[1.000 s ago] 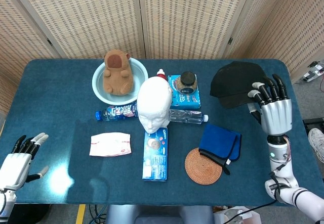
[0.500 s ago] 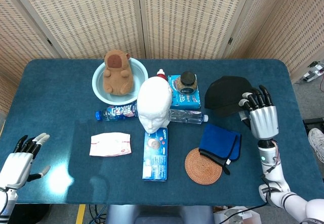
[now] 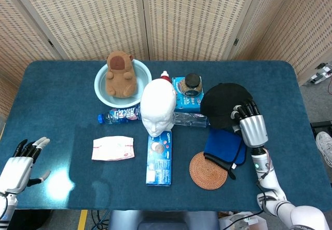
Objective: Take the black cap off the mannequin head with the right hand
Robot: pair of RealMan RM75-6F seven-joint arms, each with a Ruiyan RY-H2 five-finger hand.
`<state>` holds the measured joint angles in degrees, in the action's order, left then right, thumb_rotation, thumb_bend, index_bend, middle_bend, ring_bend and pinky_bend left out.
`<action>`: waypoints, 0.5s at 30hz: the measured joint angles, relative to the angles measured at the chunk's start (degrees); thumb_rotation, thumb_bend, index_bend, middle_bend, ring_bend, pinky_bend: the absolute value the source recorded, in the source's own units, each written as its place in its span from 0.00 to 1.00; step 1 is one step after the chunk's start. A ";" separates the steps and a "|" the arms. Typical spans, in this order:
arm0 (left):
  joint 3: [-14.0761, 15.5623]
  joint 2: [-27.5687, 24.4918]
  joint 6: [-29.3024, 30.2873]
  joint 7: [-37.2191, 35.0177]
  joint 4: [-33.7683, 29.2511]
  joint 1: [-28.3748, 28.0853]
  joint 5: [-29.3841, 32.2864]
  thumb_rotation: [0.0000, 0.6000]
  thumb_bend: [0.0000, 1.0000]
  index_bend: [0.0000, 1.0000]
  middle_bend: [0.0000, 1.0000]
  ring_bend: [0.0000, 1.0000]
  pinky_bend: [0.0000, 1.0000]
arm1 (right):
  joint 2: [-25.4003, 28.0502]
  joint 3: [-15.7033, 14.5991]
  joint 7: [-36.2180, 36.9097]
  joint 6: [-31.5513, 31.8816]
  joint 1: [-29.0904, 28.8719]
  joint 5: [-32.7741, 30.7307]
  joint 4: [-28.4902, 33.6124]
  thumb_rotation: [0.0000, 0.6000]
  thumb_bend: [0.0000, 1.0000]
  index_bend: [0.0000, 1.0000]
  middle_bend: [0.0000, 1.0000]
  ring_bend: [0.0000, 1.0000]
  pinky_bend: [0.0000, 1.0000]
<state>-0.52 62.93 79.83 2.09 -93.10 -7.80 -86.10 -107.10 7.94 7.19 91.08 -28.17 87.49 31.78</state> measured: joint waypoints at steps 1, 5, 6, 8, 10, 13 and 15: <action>0.01 0.00 -0.03 -0.03 0.03 -0.01 0.01 1.00 0.19 0.13 0.12 0.12 0.00 | -0.11 -0.18 -0.06 -0.36 0.17 0.01 -0.13 1.00 0.45 0.76 0.40 0.24 0.18; 0.07 0.04 -0.19 -0.11 0.08 -0.12 -0.06 1.00 0.19 0.13 0.12 0.12 0.00 | -0.10 -0.37 -1.18 -2.42 0.62 -0.52 0.04 1.00 0.39 0.68 0.35 0.22 0.14; 0.09 0.07 -0.20 -0.13 0.10 -0.15 -0.11 1.00 0.19 0.13 0.12 0.12 0.00 | 0.01 -0.34 -1.82 -2.98 0.68 -0.76 0.30 1.00 0.35 0.65 0.34 0.20 0.13; 0.10 0.12 -0.17 -0.17 0.13 -0.14 -0.12 1.00 0.19 0.13 0.12 0.12 0.00 | 0.45 -0.13 -3.66 -4.19 0.80 -1.39 1.54 1.00 0.29 0.62 0.33 0.19 0.12; 0.15 0.14 -0.10 -0.18 0.14 -0.07 -0.07 1.00 0.19 0.13 0.12 0.12 0.00 | 1.07 0.14 -5.15 -5.19 0.90 -1.99 3.25 1.00 0.23 0.57 0.31 0.17 0.11; 0.17 0.13 0.01 -0.18 0.12 0.01 -0.03 1.00 0.19 0.13 0.12 0.12 0.00 | 2.43 0.62 -8.41 -7.31 1.07 -3.20 6.55 1.00 0.09 0.48 0.26 0.13 0.08; 0.18 0.12 0.13 -0.18 0.07 0.07 -0.01 1.00 0.19 0.13 0.12 0.12 0.00 | 3.49 0.96 -11.04 -8.96 1.21 -4.19 9.13 1.00 0.02 0.42 0.24 0.10 0.06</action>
<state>-0.34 63.05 79.96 1.91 -93.04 -7.73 -86.11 -103.61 8.89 -3.84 82.12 -26.96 83.30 40.92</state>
